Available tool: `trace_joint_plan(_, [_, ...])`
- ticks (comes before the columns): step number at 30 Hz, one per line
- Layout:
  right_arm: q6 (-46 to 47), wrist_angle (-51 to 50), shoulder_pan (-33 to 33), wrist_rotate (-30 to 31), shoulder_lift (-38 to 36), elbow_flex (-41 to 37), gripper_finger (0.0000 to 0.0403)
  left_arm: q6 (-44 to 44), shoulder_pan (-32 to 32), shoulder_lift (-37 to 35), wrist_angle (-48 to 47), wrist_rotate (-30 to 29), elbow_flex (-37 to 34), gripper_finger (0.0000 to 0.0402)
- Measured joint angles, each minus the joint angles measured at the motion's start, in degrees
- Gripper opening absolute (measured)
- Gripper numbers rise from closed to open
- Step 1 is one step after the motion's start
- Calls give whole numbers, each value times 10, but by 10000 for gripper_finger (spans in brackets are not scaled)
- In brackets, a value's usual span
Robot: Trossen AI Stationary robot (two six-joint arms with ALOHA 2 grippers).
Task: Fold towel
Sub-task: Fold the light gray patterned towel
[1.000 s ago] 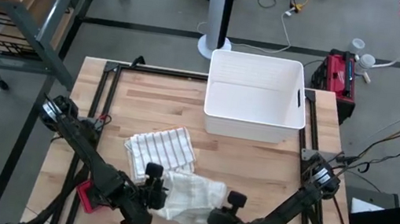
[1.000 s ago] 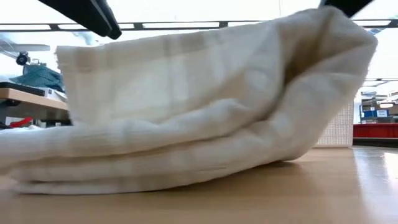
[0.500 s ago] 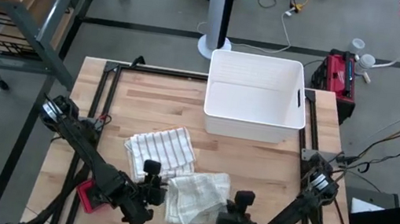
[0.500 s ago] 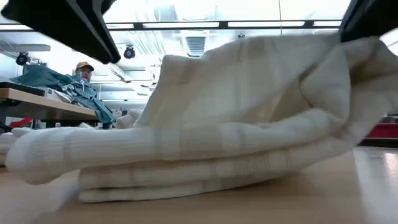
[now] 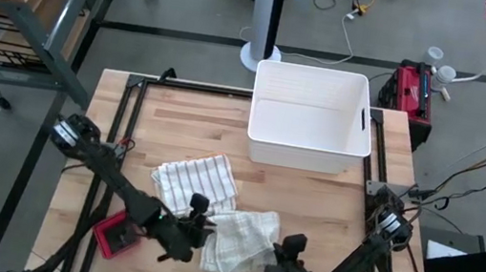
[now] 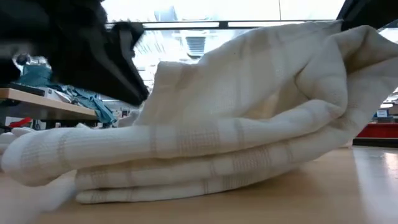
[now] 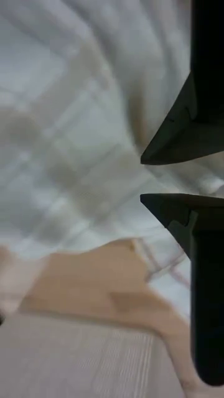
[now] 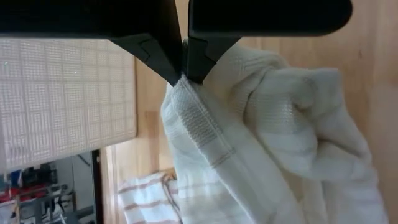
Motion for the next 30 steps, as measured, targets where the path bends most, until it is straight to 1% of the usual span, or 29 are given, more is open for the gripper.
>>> trace_joint_plan(2, [-16, 0, 0, -1, 0, 0, 0, 9, 21, 0, 11, 41, -17, 75])
trace_joint_plan(4, [-32, -1, 0, -1, 0, 0, 0, 9, 40, 0, 42, 77, -40, 75])
trace_joint_plan(7, [-66, -3, 0, -2, 0, 0, 0, 11, 54, 0, 83, 96, -72, 75])
trace_joint_plan(9, [-90, -3, 0, -15, 0, 0, 0, 4, 58, 0, 88, 100, -82, 75])
trace_joint_plan(10, [-100, -4, 0, -21, 0, 0, 0, -7, 59, 0, 83, 96, -85, 75])
trace_joint_plan(14, [-136, -5, 2, -45, 0, 0, 0, -55, 60, 0, 58, 41, -89, 75])
trace_joint_plan(17, [-149, -5, 1, -62, 0, 0, 7, -76, 64, 0, 39, 31, -85, 75])
trace_joint_plan(22, [-146, 9, 1, -108, 0, 15, 43, -93, 76, 0, 36, 29, -81, 75])
trace_joint_plan(26, [-110, 12, 1, -149, -1, 52, 78, -113, 91, 0, 35, 16, -81, 75])
trace_joint_plan(30, [-67, 15, 1, -176, -2, 99, 114, -112, 98, -1, 35, 16, -80, 75])
